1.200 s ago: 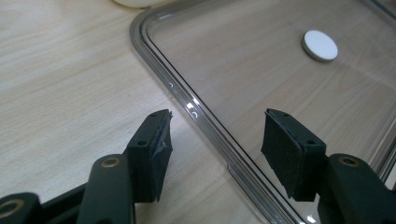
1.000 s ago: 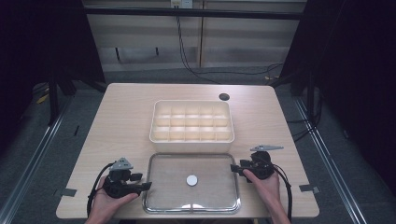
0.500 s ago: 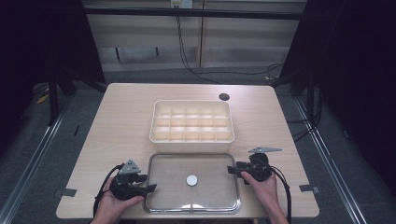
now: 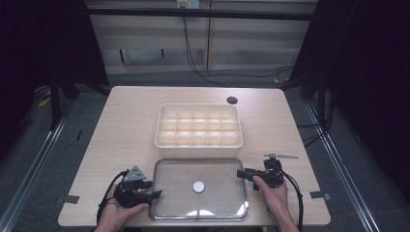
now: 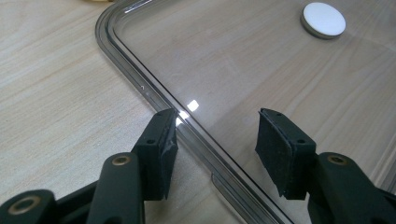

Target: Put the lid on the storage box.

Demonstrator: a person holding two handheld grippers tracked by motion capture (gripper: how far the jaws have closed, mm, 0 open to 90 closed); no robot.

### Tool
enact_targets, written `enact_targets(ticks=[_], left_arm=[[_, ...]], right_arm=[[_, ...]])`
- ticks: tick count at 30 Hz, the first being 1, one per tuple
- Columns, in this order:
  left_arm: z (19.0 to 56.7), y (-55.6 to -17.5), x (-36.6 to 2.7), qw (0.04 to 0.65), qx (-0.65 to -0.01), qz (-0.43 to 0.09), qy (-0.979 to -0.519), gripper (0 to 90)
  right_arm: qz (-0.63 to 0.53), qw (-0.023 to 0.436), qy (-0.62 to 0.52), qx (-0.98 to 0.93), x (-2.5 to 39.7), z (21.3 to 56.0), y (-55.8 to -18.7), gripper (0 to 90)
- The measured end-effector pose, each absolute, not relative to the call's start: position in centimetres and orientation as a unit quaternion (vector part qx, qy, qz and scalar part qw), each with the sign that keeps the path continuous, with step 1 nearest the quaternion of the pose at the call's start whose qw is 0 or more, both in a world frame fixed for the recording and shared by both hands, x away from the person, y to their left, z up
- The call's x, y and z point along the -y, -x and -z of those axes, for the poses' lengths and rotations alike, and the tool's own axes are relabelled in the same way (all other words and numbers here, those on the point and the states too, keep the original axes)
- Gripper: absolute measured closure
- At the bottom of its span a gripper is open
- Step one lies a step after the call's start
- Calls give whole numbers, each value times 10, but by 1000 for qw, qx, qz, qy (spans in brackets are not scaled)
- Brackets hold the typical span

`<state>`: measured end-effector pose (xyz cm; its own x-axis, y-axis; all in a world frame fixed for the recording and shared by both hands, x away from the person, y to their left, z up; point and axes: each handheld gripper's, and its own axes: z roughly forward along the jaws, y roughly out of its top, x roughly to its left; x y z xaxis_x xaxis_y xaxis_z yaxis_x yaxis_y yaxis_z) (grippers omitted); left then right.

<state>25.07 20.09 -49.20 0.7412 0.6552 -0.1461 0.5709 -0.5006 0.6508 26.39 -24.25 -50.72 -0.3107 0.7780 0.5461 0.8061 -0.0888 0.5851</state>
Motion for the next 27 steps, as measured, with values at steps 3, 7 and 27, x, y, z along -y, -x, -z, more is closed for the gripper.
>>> enact_targets(ticks=[3, 7, 27], left_arm=[[492, -250, -201, 353, -356, -62, -863, 477], [492, -250, -200, 357, -356, -55, -862, 475], [493, -252, -200, 362, -357, -51, -860, 466]], right_arm=[[450, 24, 591, 669, 244, 508, -263, 507], [470, 74, 590, 652, 248, 513, -262, 583], [491, 80, 560, 662, 242, 511, -266, 633]])
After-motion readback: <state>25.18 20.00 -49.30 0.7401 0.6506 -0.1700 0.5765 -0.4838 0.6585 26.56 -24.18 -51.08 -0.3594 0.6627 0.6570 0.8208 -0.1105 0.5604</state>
